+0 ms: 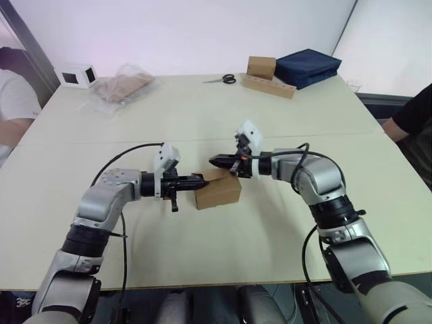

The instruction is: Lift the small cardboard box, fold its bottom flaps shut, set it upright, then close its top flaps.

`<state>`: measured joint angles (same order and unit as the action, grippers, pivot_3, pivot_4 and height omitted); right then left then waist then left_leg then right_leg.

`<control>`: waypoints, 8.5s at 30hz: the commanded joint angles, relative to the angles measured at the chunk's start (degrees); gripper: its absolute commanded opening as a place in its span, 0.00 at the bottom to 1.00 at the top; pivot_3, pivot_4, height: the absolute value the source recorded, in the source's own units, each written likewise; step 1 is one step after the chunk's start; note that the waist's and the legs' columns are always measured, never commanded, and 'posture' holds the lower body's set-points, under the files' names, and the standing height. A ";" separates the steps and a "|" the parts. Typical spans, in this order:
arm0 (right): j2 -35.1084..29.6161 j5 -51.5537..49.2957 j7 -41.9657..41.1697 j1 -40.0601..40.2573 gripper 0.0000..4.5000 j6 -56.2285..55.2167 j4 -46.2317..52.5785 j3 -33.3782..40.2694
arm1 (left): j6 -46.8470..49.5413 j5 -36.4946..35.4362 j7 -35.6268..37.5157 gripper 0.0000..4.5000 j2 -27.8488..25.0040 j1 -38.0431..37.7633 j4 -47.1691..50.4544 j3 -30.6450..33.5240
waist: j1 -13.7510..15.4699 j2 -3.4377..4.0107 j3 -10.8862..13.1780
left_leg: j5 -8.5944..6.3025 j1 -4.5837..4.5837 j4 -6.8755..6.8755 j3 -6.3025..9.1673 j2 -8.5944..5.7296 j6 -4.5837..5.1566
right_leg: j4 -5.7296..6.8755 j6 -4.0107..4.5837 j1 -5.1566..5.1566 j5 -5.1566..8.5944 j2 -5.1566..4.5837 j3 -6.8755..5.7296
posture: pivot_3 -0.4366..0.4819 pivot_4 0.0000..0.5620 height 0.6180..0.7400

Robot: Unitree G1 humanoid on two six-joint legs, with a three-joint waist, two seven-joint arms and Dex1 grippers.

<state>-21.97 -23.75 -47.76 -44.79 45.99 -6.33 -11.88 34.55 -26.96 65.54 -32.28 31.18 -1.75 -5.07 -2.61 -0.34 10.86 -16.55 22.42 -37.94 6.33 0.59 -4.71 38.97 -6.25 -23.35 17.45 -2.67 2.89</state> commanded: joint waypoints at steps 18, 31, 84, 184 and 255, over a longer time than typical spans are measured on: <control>-1.08 0.98 2.24 5.31 0.00 2.21 10.65 2.00 | -4.67 1.80 1.54 0.01 2.31 10.44 -11.15 0.10 | -0.11 0.00 0.00 | 0.00 0.01 0.01 0.01 -0.01 -0.01 | -0.06 0.02 0.04 0.01 0.00 -0.04 | 0.48 0.27 1.00; -6.02 -5.22 3.80 8.46 0.00 11.81 26.67 6.26 | -10.81 6.61 3.40 0.01 6.78 12.07 -19.47 -3.21 | 0.21 0.00 0.01 | 0.01 0.03 0.03 0.01 -0.01 -0.01 | -0.05 0.02 0.01 0.01 -0.02 -0.03 | 0.48 0.27 1.00; -6.13 1.04 8.41 9.39 0.00 9.43 24.78 -1.30 | -18.22 10.15 4.40 0.01 8.10 16.23 -21.81 -1.43 | 0.11 -0.01 0.00 | 0.00 0.02 0.02 0.03 -0.01 -0.01 | -0.05 0.02 0.01 0.01 0.00 -0.03 | 0.48 0.27 1.00; -10.05 0.87 6.77 8.30 0.00 11.39 25.21 -5.43 | -15.98 10.27 -1.38 0.01 11.02 11.97 -17.70 -1.81 | 0.14 -0.02 -0.01 | 0.00 -0.03 0.00 0.05 0.00 -0.01 | -0.08 0.02 0.09 0.01 0.00 -0.04 | 0.48 0.27 1.00; -11.50 -2.78 5.68 9.97 0.00 9.76 25.81 3.47 | -3.94 4.22 -1.10 0.01 0.39 0.08 4.62 0.83 | 0.09 -0.01 0.02 | 0.00 -0.01 0.05 0.04 0.01 0.00 | -0.12 0.02 0.08 0.01 0.01 -0.04 | 0.48 0.27 1.00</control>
<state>-33.69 -26.02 -41.46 -34.22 56.90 18.22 -7.95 29.94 -21.10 65.44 -31.41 31.23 0.26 -6.26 -2.52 -0.35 10.88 -16.55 22.40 -37.89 6.37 0.61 -4.70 38.84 -6.23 -23.27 17.46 -2.66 2.86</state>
